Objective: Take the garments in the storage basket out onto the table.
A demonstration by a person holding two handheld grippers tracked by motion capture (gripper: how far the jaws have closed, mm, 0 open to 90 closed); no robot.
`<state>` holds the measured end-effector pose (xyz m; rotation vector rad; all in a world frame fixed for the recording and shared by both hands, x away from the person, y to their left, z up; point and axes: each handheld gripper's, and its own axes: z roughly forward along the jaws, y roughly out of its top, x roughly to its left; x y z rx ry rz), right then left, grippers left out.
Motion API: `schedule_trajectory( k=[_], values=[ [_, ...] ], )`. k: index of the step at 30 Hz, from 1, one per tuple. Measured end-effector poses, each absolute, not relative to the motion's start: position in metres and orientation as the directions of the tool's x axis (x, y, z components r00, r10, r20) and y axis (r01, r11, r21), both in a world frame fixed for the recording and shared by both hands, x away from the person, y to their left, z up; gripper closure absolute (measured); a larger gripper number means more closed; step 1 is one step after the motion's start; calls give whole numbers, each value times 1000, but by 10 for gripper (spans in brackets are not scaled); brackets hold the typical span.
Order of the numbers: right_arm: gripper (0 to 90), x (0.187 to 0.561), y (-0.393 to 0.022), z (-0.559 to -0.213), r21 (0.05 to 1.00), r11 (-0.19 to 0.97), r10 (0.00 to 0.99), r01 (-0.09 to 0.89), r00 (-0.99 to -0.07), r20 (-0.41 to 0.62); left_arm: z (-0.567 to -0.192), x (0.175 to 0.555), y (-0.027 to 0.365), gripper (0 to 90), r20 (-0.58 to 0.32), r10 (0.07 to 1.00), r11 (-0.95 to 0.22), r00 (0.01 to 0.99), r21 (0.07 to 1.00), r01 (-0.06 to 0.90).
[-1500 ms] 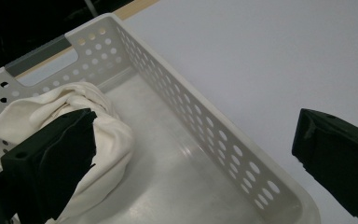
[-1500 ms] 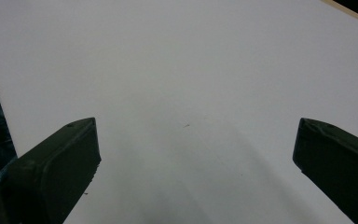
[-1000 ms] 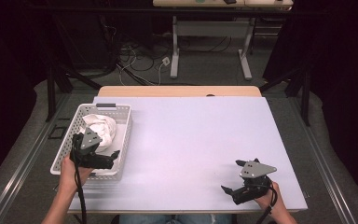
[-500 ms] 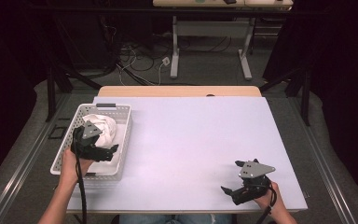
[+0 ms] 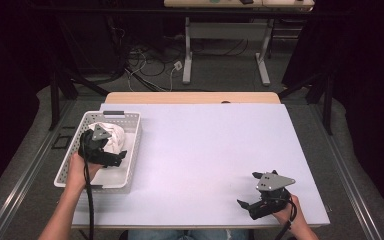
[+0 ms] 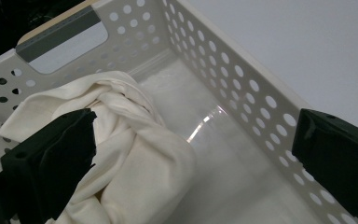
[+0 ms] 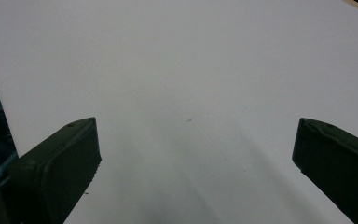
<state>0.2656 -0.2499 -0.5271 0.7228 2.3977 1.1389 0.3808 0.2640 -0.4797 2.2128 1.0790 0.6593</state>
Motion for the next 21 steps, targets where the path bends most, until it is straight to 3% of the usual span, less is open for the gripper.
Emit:
schedule_trajectory(
  k=[21],
  values=[
    [5,266,-250,-527,792,542,595,281,-794,-126,-492,421,280,0,170,855,-480,491,619,622]
  ],
)
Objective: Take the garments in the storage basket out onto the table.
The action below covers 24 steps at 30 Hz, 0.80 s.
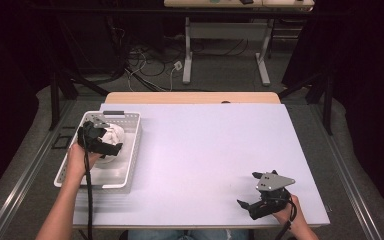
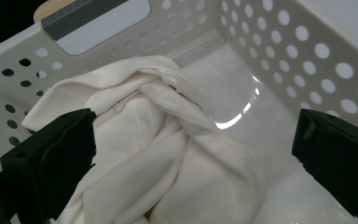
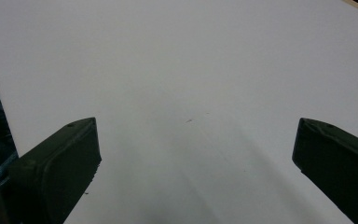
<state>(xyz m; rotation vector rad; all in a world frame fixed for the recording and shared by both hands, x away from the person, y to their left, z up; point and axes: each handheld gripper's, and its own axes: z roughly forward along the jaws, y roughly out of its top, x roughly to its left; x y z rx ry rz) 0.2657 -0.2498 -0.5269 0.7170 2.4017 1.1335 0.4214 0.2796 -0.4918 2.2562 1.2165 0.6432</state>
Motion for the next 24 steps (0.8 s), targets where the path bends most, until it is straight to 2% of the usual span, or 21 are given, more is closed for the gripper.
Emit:
schedule_trajectory(
  k=[8,11,24],
  values=[
    [6,266,-249,-528,794,539,598,279,-791,-128,-500,431,288,0,148,878,-450,455,575,683],
    [6,265,-249,-527,783,556,590,280,-796,-135,-503,433,289,0,165,878,-459,449,554,695],
    [6,265,-248,-528,785,552,589,282,-798,-127,-516,442,296,0,101,883,-449,457,459,766]
  ],
)
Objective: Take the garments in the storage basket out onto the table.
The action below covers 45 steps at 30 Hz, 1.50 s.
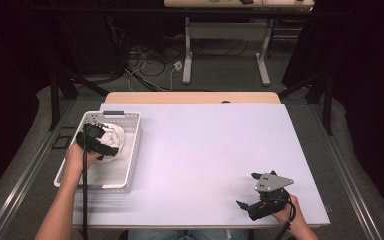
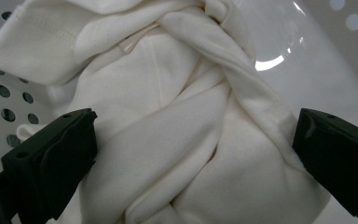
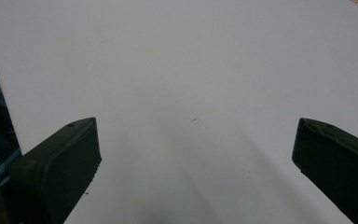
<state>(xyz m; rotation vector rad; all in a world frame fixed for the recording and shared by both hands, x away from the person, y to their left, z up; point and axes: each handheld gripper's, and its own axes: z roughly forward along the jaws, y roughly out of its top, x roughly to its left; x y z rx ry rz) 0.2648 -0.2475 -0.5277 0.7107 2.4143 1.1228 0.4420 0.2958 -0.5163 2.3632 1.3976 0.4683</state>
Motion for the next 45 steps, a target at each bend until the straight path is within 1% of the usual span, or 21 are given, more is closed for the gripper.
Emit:
schedule_trajectory(
  k=[8,12,18,22,26,32,38,41,45],
  values=[
    [7,265,-248,-528,784,550,589,286,-799,-121,-522,445,294,0,112,887,-452,448,412,791],
    [6,265,-248,-528,785,550,588,285,-799,-122,-526,447,291,0,139,883,-466,449,380,799],
    [7,265,-247,-528,784,552,587,284,-800,-123,-530,448,289,1,148,882,-469,447,359,807],
    [6,266,-248,-528,787,548,585,284,-802,-118,-531,449,289,28,160,876,-482,455,342,807],
    [6,265,-248,-528,785,551,589,285,-799,-123,-532,448,287,96,169,871,-490,461,344,801],
    [6,265,-247,-528,785,553,589,280,-798,-130,-531,446,284,224,198,865,-502,461,352,790],
    [6,265,-247,-528,785,551,591,283,-796,-128,-531,446,284,402,218,855,-518,470,362,775],
    [6,264,-247,-528,786,550,591,281,-796,-129,-531,446,283,465,226,851,-525,474,368,767],
    [6,264,-248,-527,789,546,596,283,-793,-128,-528,444,282,520,230,840,-542,491,365,757]
  ],
)
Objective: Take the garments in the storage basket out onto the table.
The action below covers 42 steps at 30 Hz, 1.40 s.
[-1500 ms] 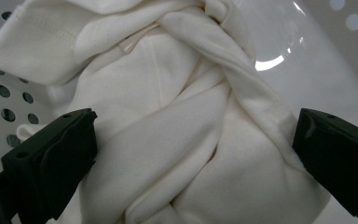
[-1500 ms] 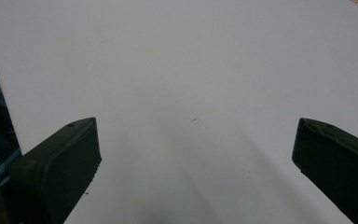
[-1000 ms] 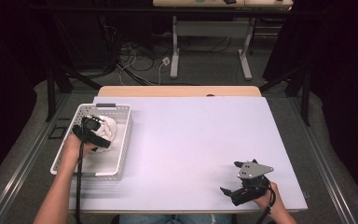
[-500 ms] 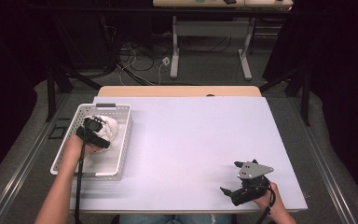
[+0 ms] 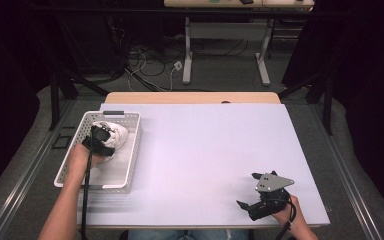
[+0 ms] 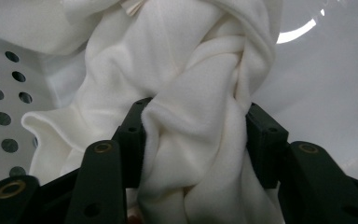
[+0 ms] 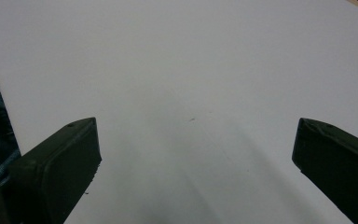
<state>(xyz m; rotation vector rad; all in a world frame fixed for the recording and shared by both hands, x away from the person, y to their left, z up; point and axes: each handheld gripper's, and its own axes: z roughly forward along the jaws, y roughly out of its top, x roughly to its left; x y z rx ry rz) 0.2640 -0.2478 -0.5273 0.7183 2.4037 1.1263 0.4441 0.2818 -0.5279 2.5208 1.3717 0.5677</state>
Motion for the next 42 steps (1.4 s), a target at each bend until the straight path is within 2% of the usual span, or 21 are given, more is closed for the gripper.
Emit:
schedule_trajectory(
  k=[12,21,42],
  values=[
    [7,264,-249,-526,790,548,591,277,-796,-130,-520,440,291,537,148,867,-492,476,411,768],
    [6,264,-248,-527,793,543,594,276,-794,-131,-514,432,289,540,174,848,-522,501,434,734],
    [6,264,-249,-526,791,545,592,277,-796,-129,-506,417,290,544,215,857,-507,468,516,690]
  ],
)
